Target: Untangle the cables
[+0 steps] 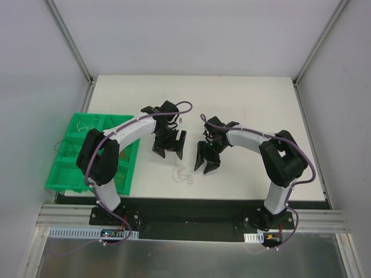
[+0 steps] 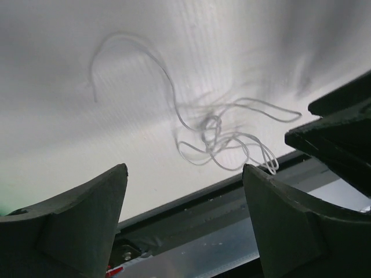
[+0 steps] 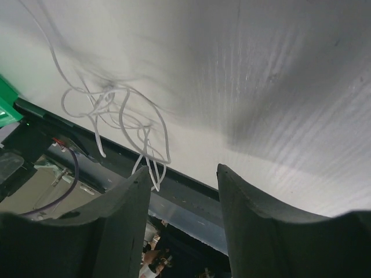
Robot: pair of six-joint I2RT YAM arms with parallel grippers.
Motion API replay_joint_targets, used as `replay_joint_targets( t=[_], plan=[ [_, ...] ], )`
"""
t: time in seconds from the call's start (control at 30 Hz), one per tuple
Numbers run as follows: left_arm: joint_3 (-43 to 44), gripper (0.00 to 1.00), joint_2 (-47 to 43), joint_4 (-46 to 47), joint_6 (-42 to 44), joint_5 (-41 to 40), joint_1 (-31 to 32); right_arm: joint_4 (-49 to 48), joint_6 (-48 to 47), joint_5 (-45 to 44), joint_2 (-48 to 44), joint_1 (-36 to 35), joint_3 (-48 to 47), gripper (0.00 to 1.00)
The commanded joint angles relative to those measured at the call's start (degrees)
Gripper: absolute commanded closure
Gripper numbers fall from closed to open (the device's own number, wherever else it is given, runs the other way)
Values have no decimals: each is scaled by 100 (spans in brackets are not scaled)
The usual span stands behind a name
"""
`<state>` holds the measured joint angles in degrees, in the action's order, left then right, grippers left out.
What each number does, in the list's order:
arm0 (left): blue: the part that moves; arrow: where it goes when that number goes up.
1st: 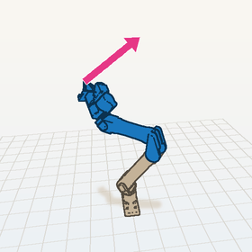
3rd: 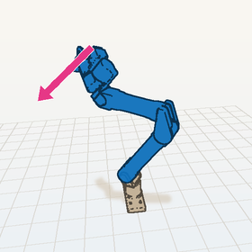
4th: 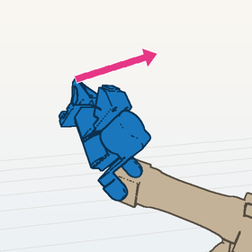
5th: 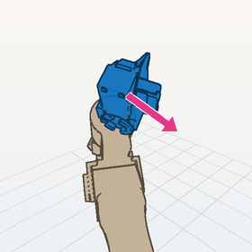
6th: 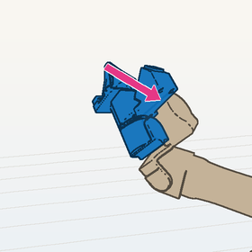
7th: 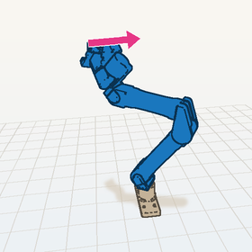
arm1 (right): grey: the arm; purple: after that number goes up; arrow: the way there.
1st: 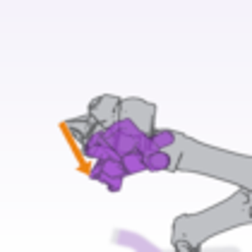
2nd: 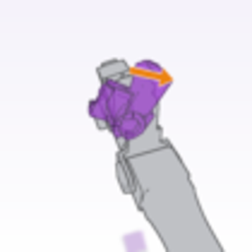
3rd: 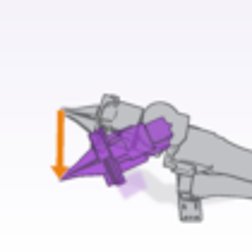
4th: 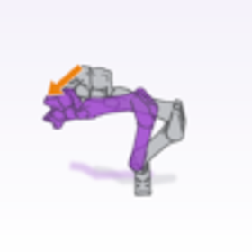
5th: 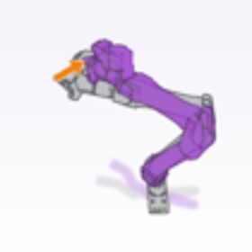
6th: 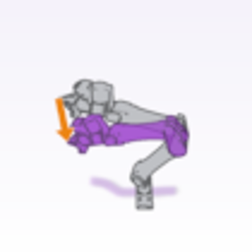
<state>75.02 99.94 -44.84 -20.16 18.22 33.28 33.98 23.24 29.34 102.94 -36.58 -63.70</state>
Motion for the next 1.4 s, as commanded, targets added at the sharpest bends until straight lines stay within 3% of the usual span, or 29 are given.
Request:
replay_joint_targets(
  t=[0.0, 0.13, 0.23, 0.4, 0.43, 0.6, 0.77, 0.93, 1.17, 1.3, 1.37],
  plan=[
    [117, 21, 332, 54, -14, -161, -216, -216, 102, -34, 112, -16, -362, 47],
    [267, 32, 781, 133, -137, 164, -357, -803, 22, 203, 323, -42, -248, 49],
    [311, 33, 956, 195, -198, 515, -357, -998, -92, 186, 464, -191, -362, 54],
    [381, 35, 1361, 230, -286, 867, -357, -358, -442, -182, 404, -201, -608, 95],
    [399, 37, 1422, 230, -286, 876, -357, -348, -557, -227, 237, -209, -574, 100],
    [391, 41, 1187, 378, -339, 937, -392, -252, -909, -254, -940, -183, -608, 100],
    [66, 35, -182, 1169, -348, 1131, -655, 318, -1050, -587, -1802, -61, -1073, 100],
    [-330, 32, -1247, 2038, -480, 1578, -1060, 663, -1033, -404, -2216, 273, -1609, 100],
    [-770, 34, -1925, 3068, -646, 2492, -1122, 698, -874, 308, -2401, 809, -2234, 100],
    [-665, 18, -1935, 3306, -770, 3081, -1043, 812, -892, 528, -2401, 977, -2462, 100],
    [-542, 17, -1865, 3324, -647, 3266, -868, 830, -813, 555, -2410, 1038, -2550, 100]
  ],
)
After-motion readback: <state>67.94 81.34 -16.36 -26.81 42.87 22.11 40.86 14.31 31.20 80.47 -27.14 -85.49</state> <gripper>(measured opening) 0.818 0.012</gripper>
